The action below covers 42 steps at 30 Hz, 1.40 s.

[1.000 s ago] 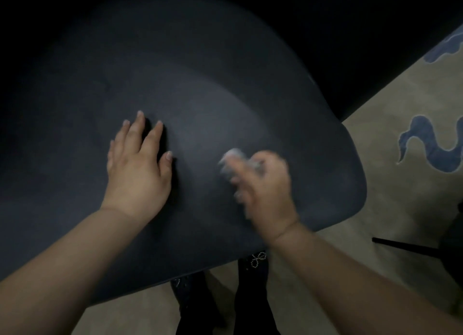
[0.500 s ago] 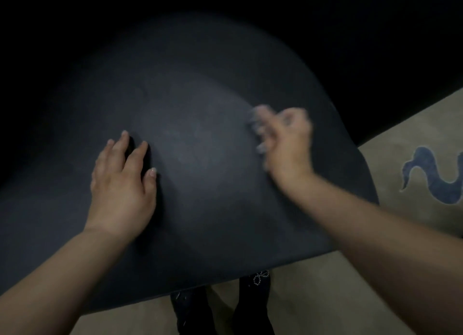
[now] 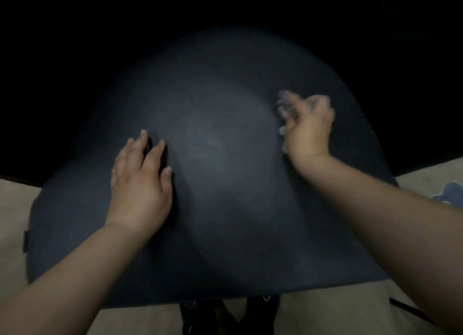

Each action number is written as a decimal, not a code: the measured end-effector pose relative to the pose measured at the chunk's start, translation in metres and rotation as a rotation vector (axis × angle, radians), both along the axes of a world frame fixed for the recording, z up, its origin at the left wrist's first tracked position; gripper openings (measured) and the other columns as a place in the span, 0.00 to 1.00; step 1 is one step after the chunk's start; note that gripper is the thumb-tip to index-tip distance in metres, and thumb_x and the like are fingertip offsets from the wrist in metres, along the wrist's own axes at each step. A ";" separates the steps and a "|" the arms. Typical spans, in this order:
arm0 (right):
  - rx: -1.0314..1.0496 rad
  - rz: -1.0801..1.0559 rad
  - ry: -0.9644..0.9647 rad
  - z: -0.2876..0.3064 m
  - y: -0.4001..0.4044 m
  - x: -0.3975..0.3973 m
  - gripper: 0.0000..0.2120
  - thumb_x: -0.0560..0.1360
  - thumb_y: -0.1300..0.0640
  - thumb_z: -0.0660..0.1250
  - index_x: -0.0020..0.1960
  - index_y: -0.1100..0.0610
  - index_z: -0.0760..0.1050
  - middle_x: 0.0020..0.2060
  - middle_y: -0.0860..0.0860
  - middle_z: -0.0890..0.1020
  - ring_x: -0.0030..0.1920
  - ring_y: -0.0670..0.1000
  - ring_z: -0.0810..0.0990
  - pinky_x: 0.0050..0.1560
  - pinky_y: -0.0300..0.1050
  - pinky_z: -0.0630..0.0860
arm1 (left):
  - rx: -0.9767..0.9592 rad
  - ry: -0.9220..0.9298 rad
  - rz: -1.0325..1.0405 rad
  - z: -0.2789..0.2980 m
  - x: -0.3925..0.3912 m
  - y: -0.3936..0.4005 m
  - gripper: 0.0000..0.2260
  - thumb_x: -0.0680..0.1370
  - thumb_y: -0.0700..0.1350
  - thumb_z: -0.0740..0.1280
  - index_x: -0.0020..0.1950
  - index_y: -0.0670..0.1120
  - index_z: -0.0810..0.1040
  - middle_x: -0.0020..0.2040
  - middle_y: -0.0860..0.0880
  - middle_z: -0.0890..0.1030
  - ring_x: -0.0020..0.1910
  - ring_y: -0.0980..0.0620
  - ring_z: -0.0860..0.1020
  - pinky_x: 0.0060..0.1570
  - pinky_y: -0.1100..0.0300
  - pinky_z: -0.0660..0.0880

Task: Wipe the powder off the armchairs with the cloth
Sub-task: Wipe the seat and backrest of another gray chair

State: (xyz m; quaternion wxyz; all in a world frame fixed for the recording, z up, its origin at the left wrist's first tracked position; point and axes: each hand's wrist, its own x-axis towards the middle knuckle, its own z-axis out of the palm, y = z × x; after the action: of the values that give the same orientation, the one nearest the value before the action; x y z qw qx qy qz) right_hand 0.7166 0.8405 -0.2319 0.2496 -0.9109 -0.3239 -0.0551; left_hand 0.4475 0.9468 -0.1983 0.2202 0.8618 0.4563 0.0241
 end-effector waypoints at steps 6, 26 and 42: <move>-0.016 0.351 0.156 0.002 0.049 -0.089 0.19 0.76 0.61 0.63 0.64 0.48 0.75 0.59 0.59 0.72 0.58 0.58 0.68 0.57 0.50 0.66 | 0.013 -0.005 0.139 -0.003 -0.034 0.009 0.22 0.79 0.41 0.61 0.73 0.43 0.66 0.77 0.43 0.58 0.75 0.41 0.54 0.74 0.47 0.51; -0.047 0.896 0.235 0.005 0.115 -0.200 0.15 0.75 0.55 0.61 0.58 0.49 0.81 0.54 0.56 0.76 0.52 0.60 0.73 0.52 0.49 0.70 | 0.072 -0.025 0.286 -0.009 -0.109 0.020 0.23 0.78 0.40 0.62 0.72 0.39 0.65 0.74 0.40 0.62 0.73 0.39 0.59 0.74 0.46 0.55; -0.075 0.596 0.204 0.014 0.008 -0.079 0.17 0.73 0.50 0.59 0.56 0.46 0.82 0.50 0.53 0.76 0.49 0.58 0.72 0.50 0.52 0.75 | 0.018 -0.070 0.121 0.006 -0.015 -0.005 0.22 0.79 0.41 0.61 0.74 0.41 0.65 0.76 0.42 0.59 0.75 0.42 0.55 0.73 0.54 0.48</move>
State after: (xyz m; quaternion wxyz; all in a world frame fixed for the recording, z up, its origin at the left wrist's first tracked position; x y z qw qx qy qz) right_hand 0.6379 0.8487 -0.2182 0.2520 -0.7854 -0.5517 0.1239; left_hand 0.4320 0.9420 -0.1922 0.2263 0.8333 0.4994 0.0714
